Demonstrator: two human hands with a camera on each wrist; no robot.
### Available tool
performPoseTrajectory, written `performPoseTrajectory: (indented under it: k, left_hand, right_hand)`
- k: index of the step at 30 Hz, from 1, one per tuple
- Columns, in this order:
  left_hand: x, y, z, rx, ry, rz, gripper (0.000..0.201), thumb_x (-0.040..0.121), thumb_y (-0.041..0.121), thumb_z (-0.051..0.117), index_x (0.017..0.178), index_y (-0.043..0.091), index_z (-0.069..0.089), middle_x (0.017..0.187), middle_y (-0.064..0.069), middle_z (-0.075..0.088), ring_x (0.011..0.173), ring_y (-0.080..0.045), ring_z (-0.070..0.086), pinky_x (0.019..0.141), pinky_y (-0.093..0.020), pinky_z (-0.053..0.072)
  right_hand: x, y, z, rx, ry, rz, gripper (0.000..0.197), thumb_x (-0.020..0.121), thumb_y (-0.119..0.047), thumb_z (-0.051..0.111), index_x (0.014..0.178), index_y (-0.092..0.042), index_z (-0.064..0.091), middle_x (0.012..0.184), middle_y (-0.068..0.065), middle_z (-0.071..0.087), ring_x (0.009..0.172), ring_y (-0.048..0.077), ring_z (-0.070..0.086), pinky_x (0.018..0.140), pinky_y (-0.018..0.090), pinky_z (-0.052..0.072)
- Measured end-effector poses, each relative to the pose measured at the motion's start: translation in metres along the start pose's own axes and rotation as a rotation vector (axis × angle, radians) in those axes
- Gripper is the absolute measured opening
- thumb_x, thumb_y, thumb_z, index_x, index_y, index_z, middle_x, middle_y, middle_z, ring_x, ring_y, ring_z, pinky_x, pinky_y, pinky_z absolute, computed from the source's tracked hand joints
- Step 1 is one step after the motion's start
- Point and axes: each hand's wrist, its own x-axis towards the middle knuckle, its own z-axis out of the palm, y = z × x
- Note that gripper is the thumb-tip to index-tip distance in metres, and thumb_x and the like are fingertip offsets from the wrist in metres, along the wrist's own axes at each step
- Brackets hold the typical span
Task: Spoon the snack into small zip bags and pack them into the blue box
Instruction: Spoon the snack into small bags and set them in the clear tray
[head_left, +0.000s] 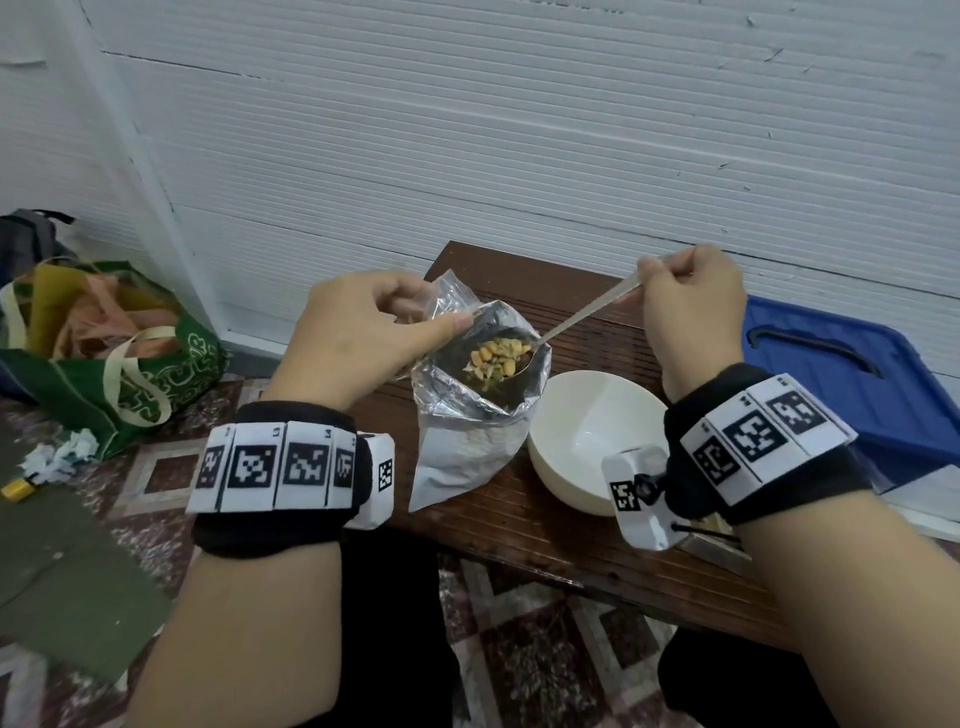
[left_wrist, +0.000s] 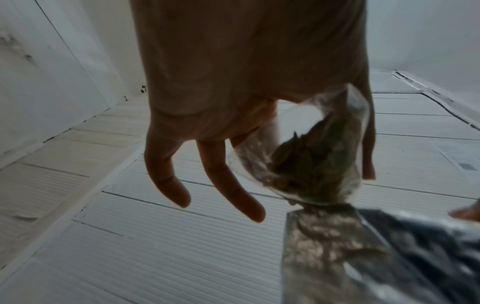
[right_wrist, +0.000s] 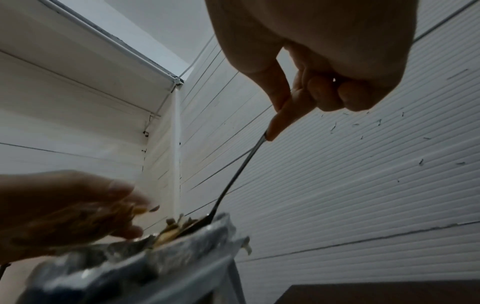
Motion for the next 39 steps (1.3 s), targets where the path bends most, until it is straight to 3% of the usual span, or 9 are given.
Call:
performPoseTrajectory:
  k: [5, 8, 11, 14, 18, 29, 33, 35, 39]
  left_hand:
    - [0.000, 0.002, -0.005, 0.081, -0.079, 0.019, 0.041, 0.065, 0.050, 0.081, 0.100, 0.031, 0.069, 0.084, 0.014, 0.066, 0.074, 0.002, 0.064, 0.052, -0.007, 0.047]
    - [0.001, 0.001, -0.001, 0.098, -0.098, 0.008, 0.046, 0.057, 0.058, 0.081, 0.095, 0.035, 0.068, 0.085, 0.018, 0.064, 0.074, -0.001, 0.062, 0.074, -0.027, 0.057]
    - [0.004, 0.001, 0.005, 0.106, -0.132, -0.006, 0.053, 0.045, 0.072, 0.079, 0.086, 0.041, 0.065, 0.087, 0.020, 0.063, 0.083, -0.009, 0.063, 0.091, -0.051, 0.051]
    - [0.006, 0.002, 0.009, 0.197, -0.143, 0.020, 0.045, 0.054, 0.069, 0.077, 0.086, 0.042, 0.063, 0.088, 0.022, 0.062, 0.099, -0.011, 0.059, 0.100, -0.049, 0.043]
    - [0.007, 0.003, 0.014, 0.245, -0.164, 0.040, 0.034, 0.057, 0.065, 0.078, 0.076, 0.044, 0.058, 0.084, 0.024, 0.059, 0.099, -0.011, 0.059, 0.100, -0.047, 0.042]
    - [0.005, 0.005, 0.025, 0.217, -0.081, 0.079, 0.035, 0.063, 0.066, 0.074, 0.082, 0.041, 0.060, 0.081, 0.023, 0.061, 0.096, -0.004, 0.058, 0.105, -0.043, 0.034]
    - [0.005, -0.001, 0.028, 0.112, -0.037, 0.069, 0.046, 0.051, 0.079, 0.064, 0.077, 0.041, 0.060, 0.077, 0.022, 0.065, 0.087, 0.000, 0.062, 0.099, -0.045, 0.044]
    - [0.006, -0.004, 0.029, 0.056, -0.001, 0.053, 0.047, 0.047, 0.080, 0.059, 0.075, 0.042, 0.058, 0.078, 0.022, 0.064, 0.088, -0.002, 0.062, 0.096, -0.048, 0.047]
    - [0.006, -0.006, 0.029, -0.023, 0.053, 0.024, 0.043, 0.057, 0.073, 0.073, 0.079, 0.038, 0.064, 0.083, 0.019, 0.066, 0.088, 0.000, 0.063, 0.095, -0.043, 0.050]
  right_hand:
    - [0.014, -0.013, -0.010, 0.030, 0.043, -0.012, 0.022, 0.094, -0.018, 0.052, 0.074, -0.021, 0.044, 0.071, -0.001, 0.065, 0.079, 0.006, 0.059, 0.062, 0.014, 0.037]
    - [0.017, -0.023, -0.013, 0.075, 0.038, -0.031, 0.021, 0.095, -0.015, 0.050, 0.076, -0.019, 0.043, 0.073, 0.002, 0.066, 0.064, -0.010, 0.059, 0.057, 0.006, 0.036]
    - [0.017, -0.028, -0.011, 0.091, 0.006, -0.062, 0.020, 0.096, -0.010, 0.049, 0.078, -0.016, 0.043, 0.085, 0.010, 0.066, 0.052, -0.021, 0.052, 0.049, -0.003, 0.034]
    - [0.018, -0.026, -0.003, 0.073, -0.026, -0.052, 0.023, 0.094, -0.012, 0.051, 0.074, -0.018, 0.042, 0.086, 0.012, 0.068, 0.059, -0.016, 0.056, 0.051, 0.000, 0.036]
    - [0.018, -0.022, 0.009, 0.026, -0.054, -0.033, 0.024, 0.093, -0.015, 0.051, 0.072, -0.020, 0.041, 0.089, 0.012, 0.070, 0.090, 0.009, 0.060, 0.061, 0.012, 0.034]
    - [0.012, -0.024, 0.021, 0.045, -0.104, -0.042, 0.027, 0.094, -0.015, 0.052, 0.070, -0.020, 0.041, 0.087, 0.009, 0.069, 0.094, 0.010, 0.061, 0.062, 0.013, 0.035]
    - [0.006, -0.032, 0.017, 0.186, -0.119, -0.215, 0.025, 0.095, -0.013, 0.054, 0.073, -0.020, 0.042, 0.073, -0.002, 0.064, 0.072, 0.005, 0.067, 0.068, 0.014, 0.048]
    - [0.005, -0.035, 0.013, 0.237, -0.098, -0.351, 0.023, 0.094, -0.011, 0.055, 0.076, -0.022, 0.045, 0.073, -0.010, 0.061, 0.071, 0.010, 0.067, 0.074, 0.025, 0.054]
    - [0.006, -0.040, 0.002, 0.286, -0.017, -0.475, 0.020, 0.093, -0.012, 0.056, 0.079, -0.023, 0.047, 0.079, -0.005, 0.060, 0.074, 0.011, 0.067, 0.074, 0.027, 0.054]
